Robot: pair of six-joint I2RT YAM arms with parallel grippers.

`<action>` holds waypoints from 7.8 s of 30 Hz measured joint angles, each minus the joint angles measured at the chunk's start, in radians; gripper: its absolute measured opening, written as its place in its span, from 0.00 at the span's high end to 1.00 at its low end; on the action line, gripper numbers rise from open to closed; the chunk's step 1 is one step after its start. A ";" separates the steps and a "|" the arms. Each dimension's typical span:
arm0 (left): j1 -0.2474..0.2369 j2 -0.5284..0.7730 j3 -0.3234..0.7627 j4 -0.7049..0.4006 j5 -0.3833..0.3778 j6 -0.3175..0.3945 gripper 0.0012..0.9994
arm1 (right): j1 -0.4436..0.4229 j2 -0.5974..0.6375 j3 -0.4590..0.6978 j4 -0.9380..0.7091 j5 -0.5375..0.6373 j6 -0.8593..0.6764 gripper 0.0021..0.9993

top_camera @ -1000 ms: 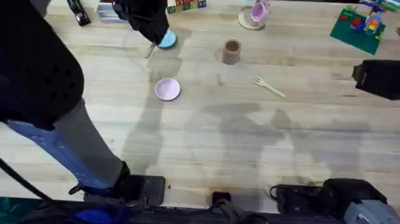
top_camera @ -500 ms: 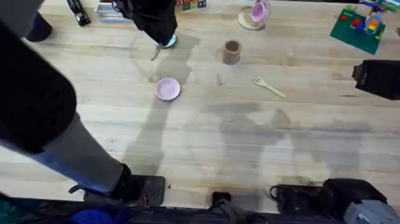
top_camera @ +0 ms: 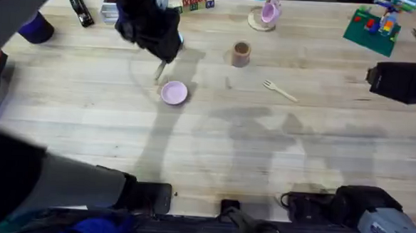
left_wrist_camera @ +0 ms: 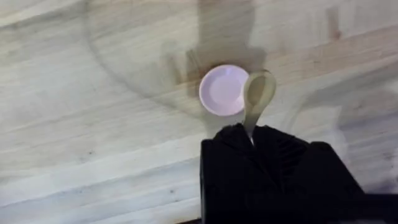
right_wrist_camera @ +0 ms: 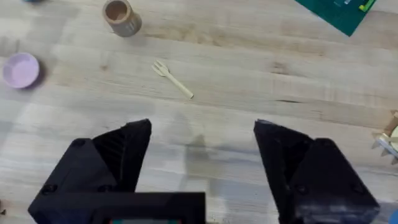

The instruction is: Pick up a utensil and set it on the pink plate, then put the other utensil in the container.

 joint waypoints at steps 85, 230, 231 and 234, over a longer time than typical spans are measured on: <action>-0.017 0.054 -0.408 0.369 -0.008 -0.064 0.73 | 0.000 0.000 0.000 0.000 0.000 0.000 0.00; -0.307 -0.466 -0.725 0.840 0.229 0.199 0.01 | 0.053 0.763 0.010 0.050 -0.071 -0.479 0.00; -0.307 -0.466 -0.725 0.840 0.229 0.199 0.01 | 0.053 0.775 0.010 0.059 -0.071 -0.480 0.00; -0.307 -0.466 -0.725 0.840 0.229 0.199 0.01 | 0.060 0.801 0.010 0.070 -0.072 -0.503 0.00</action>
